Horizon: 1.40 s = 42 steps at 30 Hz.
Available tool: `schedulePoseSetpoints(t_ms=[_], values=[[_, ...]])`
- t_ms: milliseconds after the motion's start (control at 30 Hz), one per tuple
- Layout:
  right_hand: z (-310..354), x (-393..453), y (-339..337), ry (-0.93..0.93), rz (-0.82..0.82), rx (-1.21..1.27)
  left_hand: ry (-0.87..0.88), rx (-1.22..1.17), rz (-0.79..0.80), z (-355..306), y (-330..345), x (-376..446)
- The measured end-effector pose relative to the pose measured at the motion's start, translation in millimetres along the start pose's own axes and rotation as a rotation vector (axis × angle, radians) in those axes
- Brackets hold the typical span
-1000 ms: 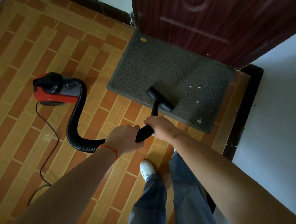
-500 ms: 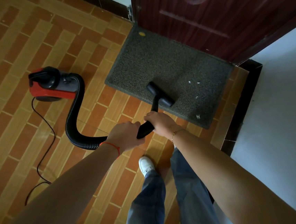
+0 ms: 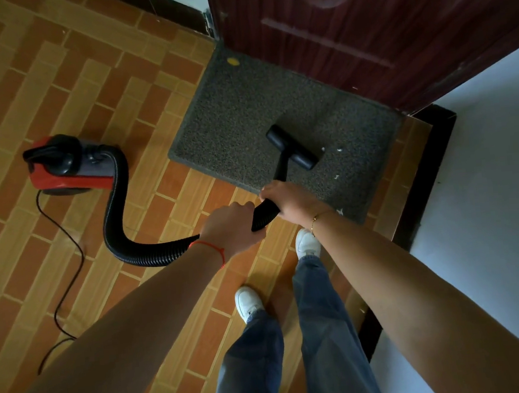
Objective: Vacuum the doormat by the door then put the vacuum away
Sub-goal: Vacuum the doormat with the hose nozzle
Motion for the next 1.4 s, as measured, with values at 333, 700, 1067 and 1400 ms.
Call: schedulePoseSetpoints(t_ms=[333,700,1067,1400], values=[[-83,20,-89,-0.022,0.038,-0.064,-0.047,-0.081,-0.036,-48,-59,91],[-157,39,-173,-0.028,0.043,-0.082,-0.039,-0.050,-0.071,-87,-122,175],[-165,41,-183,-0.049,0.091,-0.137,-0.036,-0.049,-0.087,-93,-125,185],[-133,37,-155,-0.051,0.068,-0.123,-0.051,-0.077,-0.103,-73,-106,151]])
Point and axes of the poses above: each hand's wrist, its own x-axis towards the middle knuckle, its own y-axis out of the palm, z = x × y, the point moved 1 cm from there along x, towards the middle knuckle, and after that the axes turned 14 degrees about x, right-handed, at the moved point
